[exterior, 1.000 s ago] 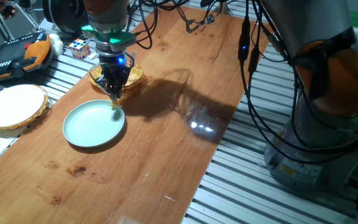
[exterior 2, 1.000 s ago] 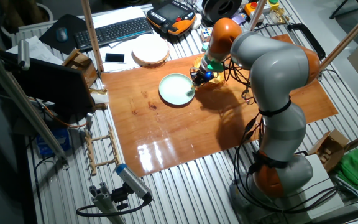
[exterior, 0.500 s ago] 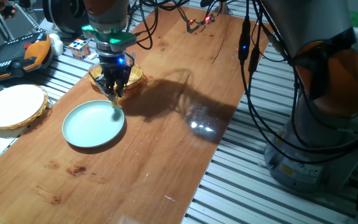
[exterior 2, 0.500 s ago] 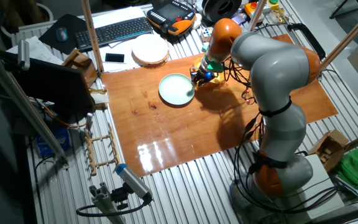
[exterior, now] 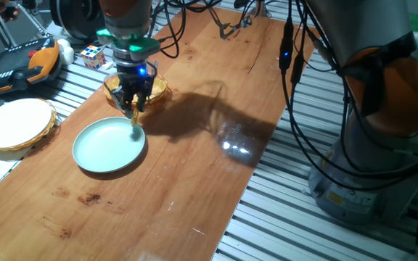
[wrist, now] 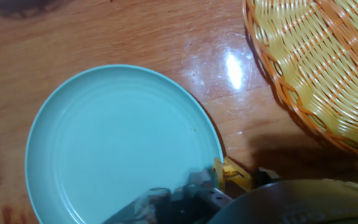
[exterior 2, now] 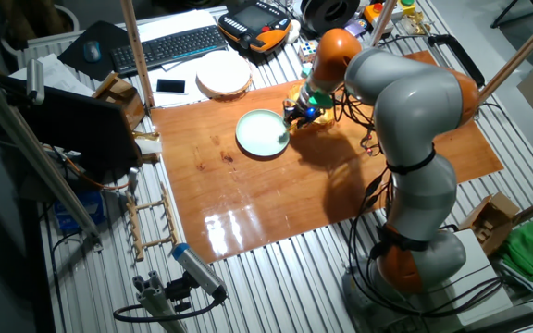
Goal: Use a clamp
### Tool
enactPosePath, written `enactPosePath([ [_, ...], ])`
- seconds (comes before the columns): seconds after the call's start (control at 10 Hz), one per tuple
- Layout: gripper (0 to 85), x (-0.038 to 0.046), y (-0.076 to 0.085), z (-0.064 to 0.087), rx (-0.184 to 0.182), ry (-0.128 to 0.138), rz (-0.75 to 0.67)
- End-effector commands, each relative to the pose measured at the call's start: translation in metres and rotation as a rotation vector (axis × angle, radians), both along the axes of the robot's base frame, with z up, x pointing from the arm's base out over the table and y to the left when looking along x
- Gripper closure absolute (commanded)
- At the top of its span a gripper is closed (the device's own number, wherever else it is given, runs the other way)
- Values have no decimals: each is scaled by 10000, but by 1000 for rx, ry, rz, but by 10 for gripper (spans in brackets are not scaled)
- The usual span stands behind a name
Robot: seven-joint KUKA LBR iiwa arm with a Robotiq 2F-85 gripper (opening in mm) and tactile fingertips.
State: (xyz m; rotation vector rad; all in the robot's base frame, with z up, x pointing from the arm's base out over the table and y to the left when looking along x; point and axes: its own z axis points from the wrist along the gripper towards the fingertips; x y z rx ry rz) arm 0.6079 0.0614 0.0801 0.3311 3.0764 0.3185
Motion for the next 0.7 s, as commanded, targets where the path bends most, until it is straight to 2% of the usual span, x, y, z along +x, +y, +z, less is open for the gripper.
enactPosePath([
  [0.0,163,-1,-1,4,-2,-3,-7],
  [0.1,123,-3,-7,21,-8,-9,-17],
  [0.3,123,-15,-33,177,-50,-17,-36],
  [0.5,220,-32,-96,340,-100,-20,-33],
  [0.6,293,-32,-150,416,-105,-21,-34],
])
